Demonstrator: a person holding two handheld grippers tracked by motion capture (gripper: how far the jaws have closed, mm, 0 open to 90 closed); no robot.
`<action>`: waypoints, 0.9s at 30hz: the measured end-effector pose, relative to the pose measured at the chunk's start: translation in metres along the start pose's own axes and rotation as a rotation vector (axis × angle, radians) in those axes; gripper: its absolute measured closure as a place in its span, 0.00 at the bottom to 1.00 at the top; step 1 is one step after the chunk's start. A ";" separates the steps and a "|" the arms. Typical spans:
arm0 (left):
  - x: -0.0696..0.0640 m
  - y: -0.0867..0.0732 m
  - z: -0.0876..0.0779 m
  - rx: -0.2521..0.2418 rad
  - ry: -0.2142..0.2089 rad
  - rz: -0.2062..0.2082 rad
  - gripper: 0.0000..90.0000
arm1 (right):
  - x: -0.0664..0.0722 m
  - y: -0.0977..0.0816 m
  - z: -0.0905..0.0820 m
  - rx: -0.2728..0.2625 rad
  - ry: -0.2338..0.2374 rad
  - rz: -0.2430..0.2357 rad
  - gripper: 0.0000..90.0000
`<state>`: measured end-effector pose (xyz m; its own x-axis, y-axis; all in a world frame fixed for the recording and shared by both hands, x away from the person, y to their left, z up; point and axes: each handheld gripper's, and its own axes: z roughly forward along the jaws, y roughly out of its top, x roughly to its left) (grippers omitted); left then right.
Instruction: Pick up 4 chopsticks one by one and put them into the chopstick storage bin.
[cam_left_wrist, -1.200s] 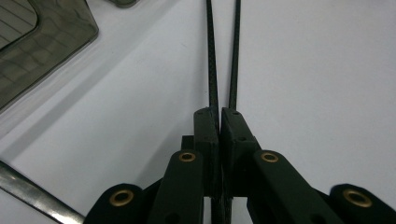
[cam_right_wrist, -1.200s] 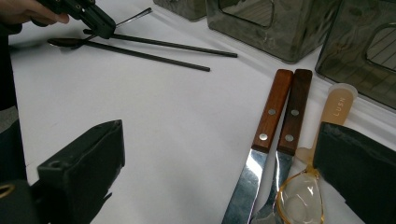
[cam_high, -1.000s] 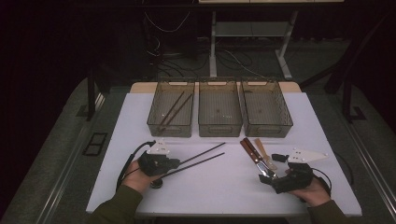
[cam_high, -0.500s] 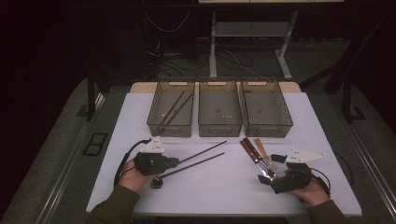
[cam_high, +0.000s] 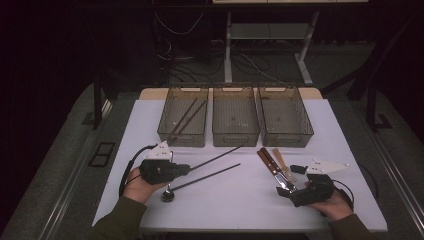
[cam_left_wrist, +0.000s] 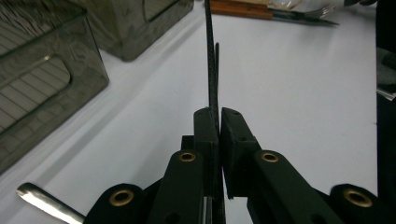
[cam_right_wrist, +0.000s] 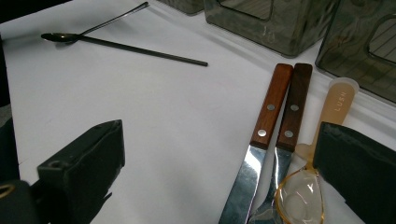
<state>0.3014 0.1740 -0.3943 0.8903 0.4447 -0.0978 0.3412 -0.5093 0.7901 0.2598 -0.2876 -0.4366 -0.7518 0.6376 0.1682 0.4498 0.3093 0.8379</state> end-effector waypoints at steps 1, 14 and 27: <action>0.000 0.001 -0.001 -0.003 0.000 0.000 0.94 | 0.000 0.000 0.000 0.000 0.000 0.001 0.03; 0.013 0.020 -0.006 -0.037 0.027 -0.009 0.94 | 0.000 0.000 0.000 0.001 -0.002 0.004 0.03; 0.030 0.031 -0.015 -0.082 0.073 -0.041 0.94 | 0.000 0.000 -0.001 -0.006 0.011 0.009 0.03</action>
<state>0.3339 0.1824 -0.3637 0.8505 0.5184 -0.0893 0.3488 -0.4287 0.8334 0.2599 -0.2883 -0.4363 -0.7531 0.6324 0.1813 0.4535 0.2994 0.8394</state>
